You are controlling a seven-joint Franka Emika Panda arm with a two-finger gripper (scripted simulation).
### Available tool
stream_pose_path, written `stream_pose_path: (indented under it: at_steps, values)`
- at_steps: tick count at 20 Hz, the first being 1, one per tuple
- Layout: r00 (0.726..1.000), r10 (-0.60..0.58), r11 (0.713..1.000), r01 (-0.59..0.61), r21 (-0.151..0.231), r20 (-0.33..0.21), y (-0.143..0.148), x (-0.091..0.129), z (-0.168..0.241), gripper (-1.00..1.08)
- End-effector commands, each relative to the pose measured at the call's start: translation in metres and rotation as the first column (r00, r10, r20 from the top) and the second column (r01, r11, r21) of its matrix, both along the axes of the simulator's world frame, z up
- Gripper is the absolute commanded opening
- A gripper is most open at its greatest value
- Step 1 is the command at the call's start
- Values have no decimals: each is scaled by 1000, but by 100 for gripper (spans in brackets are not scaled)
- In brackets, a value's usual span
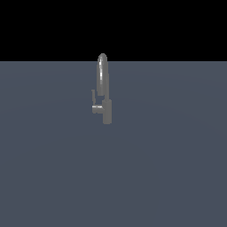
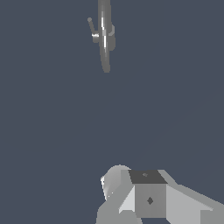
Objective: Turn on the faucet by rotating a designated handle.
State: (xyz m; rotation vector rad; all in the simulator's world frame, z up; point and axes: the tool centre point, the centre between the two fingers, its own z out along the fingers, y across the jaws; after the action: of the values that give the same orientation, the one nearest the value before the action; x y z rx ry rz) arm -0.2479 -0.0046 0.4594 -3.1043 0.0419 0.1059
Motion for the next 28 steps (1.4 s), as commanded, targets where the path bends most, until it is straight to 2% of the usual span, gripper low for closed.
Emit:
stream_pose_path:
  at_steps: [1,10,16,22,28]
  values:
    - [1000,0,1000,0,0,0,0,0,0,-100]
    - [999,-36,999,35,-30,-39,-11,2,-10,-100]
    - [999,-45,998,45,-33,-28,-10,2,-6,-100]
    - [994,-103,993,104,-57,21,-8,6,10,-100]
    - [973,-202,973,213,-93,114,-1,13,39,-100]
